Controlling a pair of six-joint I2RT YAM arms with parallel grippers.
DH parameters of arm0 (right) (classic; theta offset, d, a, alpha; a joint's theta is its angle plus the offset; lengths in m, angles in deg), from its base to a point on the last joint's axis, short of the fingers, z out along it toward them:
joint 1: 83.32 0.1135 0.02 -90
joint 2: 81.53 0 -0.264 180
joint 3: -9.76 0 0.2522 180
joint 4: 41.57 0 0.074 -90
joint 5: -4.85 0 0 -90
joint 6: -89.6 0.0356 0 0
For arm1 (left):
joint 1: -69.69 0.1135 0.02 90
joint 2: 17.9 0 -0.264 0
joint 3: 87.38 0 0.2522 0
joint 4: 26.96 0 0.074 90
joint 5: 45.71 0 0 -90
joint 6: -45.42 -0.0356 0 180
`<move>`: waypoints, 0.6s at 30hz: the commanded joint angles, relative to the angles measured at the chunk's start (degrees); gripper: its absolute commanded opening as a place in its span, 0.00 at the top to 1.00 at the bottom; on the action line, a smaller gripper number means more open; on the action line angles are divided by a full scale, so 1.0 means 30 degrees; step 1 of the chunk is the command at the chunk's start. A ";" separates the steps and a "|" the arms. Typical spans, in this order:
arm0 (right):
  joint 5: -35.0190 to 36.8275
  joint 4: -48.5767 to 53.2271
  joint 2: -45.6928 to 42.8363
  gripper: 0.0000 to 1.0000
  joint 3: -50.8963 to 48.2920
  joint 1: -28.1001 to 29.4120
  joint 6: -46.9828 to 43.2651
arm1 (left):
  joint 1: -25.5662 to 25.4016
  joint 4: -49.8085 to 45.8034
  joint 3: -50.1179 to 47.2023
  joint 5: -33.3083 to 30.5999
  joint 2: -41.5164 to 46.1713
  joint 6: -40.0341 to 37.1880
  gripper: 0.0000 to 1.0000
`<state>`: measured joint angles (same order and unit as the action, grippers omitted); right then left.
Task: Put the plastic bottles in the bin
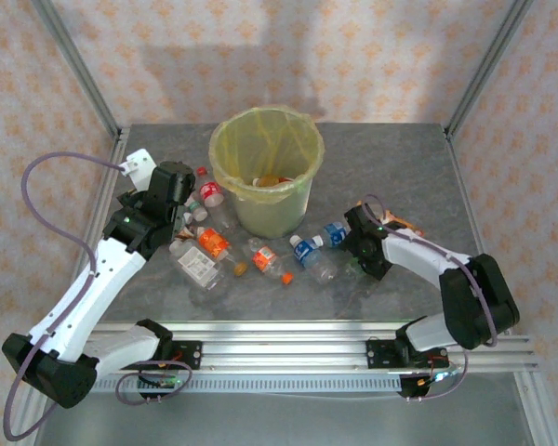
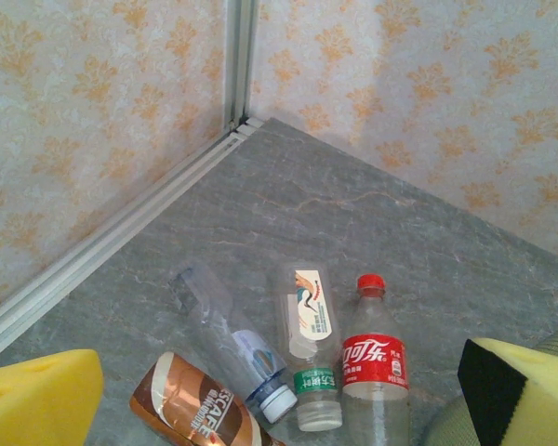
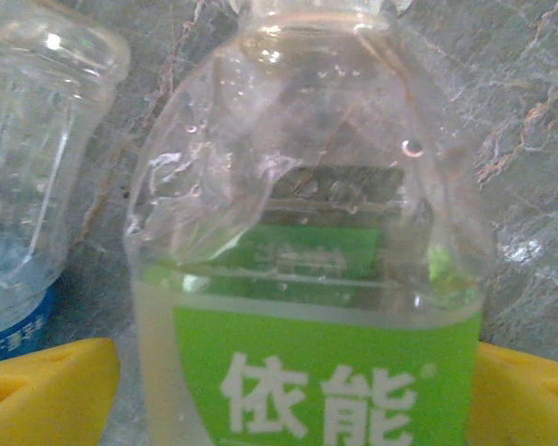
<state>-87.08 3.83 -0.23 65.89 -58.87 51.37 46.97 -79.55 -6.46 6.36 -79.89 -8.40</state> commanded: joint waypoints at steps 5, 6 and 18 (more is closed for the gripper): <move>0.0918 -0.0301 0.0920 0.10 -0.0243 -0.0046 -0.0695 | 0.0191 -0.0589 -0.0203 -0.0512 0.0419 0.0331 0.00; 0.0841 -0.0399 0.1031 0.11 -0.0265 -0.0048 -0.0754 | 0.0191 -0.0602 -0.0204 -0.0550 0.0423 0.0331 0.00; 0.0760 0.0455 -0.0131 0.41 -0.0118 -0.0026 -0.1517 | 0.0191 -0.0651 -0.0237 -0.0694 0.0427 0.0452 0.00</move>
<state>-86.43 3.85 2.06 65.82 -58.98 47.74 46.97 -80.00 -6.61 6.32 -79.54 -8.36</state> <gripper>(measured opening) 0.617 0.996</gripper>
